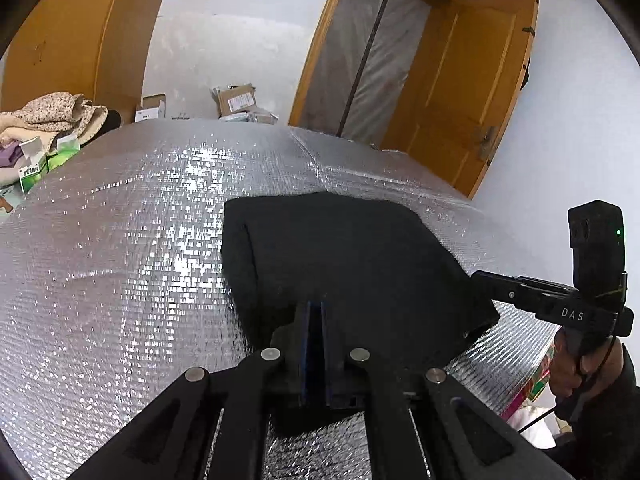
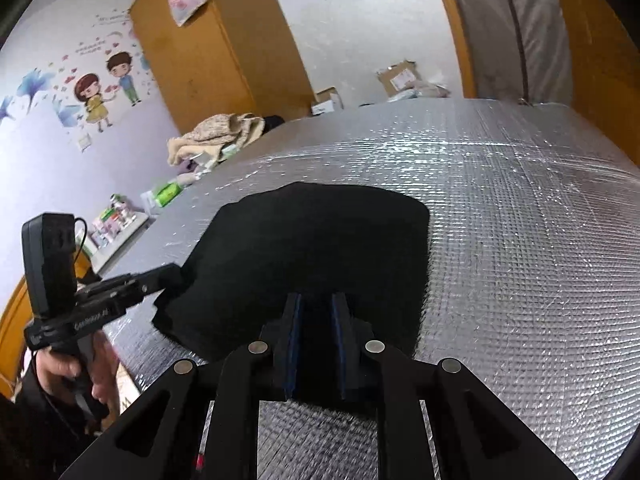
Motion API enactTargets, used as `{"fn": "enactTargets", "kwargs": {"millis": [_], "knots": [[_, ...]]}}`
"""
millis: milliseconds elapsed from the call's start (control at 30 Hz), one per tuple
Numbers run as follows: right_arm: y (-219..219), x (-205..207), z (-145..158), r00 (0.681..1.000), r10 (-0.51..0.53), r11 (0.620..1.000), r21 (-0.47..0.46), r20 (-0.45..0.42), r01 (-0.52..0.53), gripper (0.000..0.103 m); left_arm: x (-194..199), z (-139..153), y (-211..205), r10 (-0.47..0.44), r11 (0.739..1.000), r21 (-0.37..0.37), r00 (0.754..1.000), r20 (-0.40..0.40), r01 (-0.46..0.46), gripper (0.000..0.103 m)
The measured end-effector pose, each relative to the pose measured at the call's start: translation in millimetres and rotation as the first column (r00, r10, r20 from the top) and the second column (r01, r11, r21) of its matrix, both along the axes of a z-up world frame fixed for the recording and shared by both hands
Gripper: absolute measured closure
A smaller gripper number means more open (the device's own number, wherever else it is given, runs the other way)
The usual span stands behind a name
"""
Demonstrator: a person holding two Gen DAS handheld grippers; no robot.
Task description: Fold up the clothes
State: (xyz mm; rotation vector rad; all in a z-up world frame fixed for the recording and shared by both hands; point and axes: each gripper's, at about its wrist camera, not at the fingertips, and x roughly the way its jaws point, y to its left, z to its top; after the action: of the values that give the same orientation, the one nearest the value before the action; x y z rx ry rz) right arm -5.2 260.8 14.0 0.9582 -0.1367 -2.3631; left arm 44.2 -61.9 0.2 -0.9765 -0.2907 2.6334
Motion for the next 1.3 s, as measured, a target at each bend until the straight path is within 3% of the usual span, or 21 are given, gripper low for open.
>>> {"fn": "enactTargets", "kwargs": {"millis": [167, 933, 1133, 1300], "knots": [[6.0, -0.8, -10.9, 0.999, -0.012, 0.999, -0.04, 0.039, 0.014, 0.087, 4.8, 0.5, -2.8, 0.012, 1.0, -0.002, 1.0, 0.002, -0.012, 0.099], [32.4, 5.0, -8.3, 1.0, -0.015, 0.998, -0.062, 0.024, 0.016, 0.085, 4.9, 2.6, 1.6, 0.009, 1.0, -0.028, 1.0, 0.023, -0.009, 0.099], [34.2, -1.2, -24.8, 0.995, 0.004, 0.999, -0.043, 0.096, 0.0, 0.086, 4.3, 0.1, 1.0, 0.003, 1.0, -0.022, 1.0, 0.022, -0.002, 0.098], [34.0, -0.4, -18.1, 0.996, 0.002, 0.999, -0.047, 0.087, 0.002, 0.085, 2.5, 0.3, -0.9, 0.002, 1.0, -0.018, 1.0, 0.026, -0.002, 0.098]]}}
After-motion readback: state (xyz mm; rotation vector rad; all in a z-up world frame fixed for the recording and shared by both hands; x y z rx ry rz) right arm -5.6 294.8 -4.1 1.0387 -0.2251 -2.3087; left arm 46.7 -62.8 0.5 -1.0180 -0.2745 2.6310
